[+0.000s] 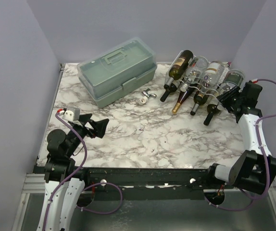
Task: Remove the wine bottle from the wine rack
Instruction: Pick up the wine bottle from the wine rack.
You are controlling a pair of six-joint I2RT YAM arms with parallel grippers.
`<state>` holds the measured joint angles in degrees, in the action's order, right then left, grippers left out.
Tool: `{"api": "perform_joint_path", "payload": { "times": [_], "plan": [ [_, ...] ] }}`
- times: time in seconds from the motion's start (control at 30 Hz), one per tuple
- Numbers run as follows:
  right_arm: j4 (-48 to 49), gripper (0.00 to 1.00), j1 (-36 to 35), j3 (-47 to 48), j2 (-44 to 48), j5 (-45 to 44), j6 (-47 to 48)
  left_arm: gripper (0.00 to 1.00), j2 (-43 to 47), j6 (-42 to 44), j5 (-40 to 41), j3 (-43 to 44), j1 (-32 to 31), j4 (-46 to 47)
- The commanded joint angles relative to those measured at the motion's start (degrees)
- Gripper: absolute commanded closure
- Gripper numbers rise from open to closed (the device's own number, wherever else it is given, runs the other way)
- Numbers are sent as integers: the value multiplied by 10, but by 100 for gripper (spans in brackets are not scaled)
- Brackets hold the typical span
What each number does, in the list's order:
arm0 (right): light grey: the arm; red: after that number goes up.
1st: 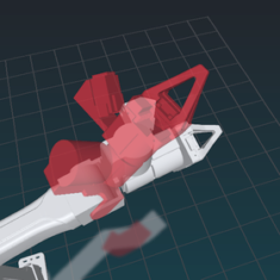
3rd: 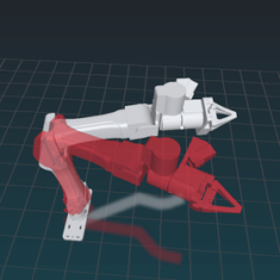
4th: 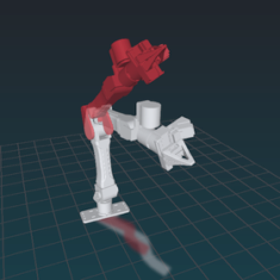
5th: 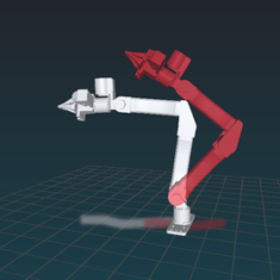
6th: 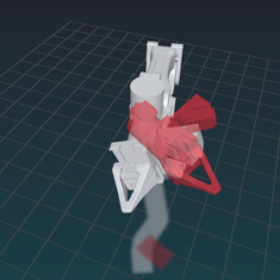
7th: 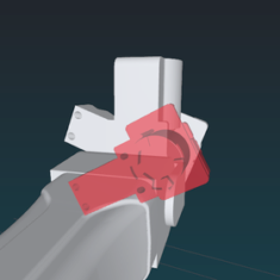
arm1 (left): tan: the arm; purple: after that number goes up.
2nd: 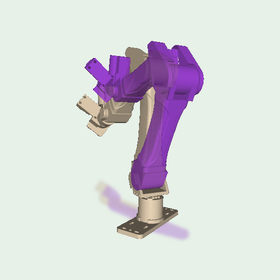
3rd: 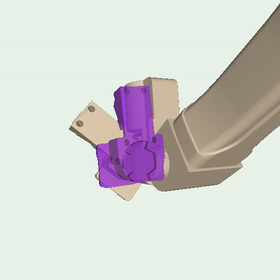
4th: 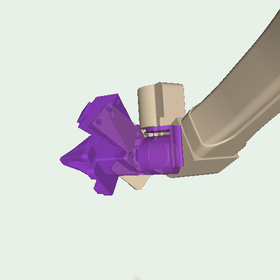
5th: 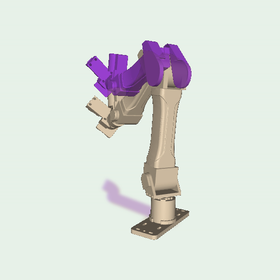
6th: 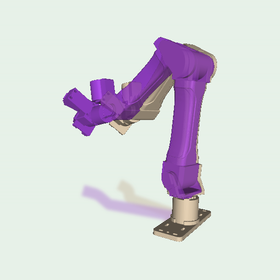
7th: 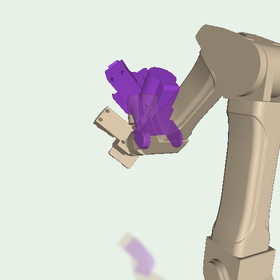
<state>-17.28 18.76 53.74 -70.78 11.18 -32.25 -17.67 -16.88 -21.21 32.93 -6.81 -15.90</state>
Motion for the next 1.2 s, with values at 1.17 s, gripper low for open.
{"api": "perform_joint_path", "payload": {
  "times": [1.17],
  "plan": [
    [-95, 100, -9, 155, 112, 270, 189, 1, -7, 1, -13, -7, 3, 12]
  ]
}}
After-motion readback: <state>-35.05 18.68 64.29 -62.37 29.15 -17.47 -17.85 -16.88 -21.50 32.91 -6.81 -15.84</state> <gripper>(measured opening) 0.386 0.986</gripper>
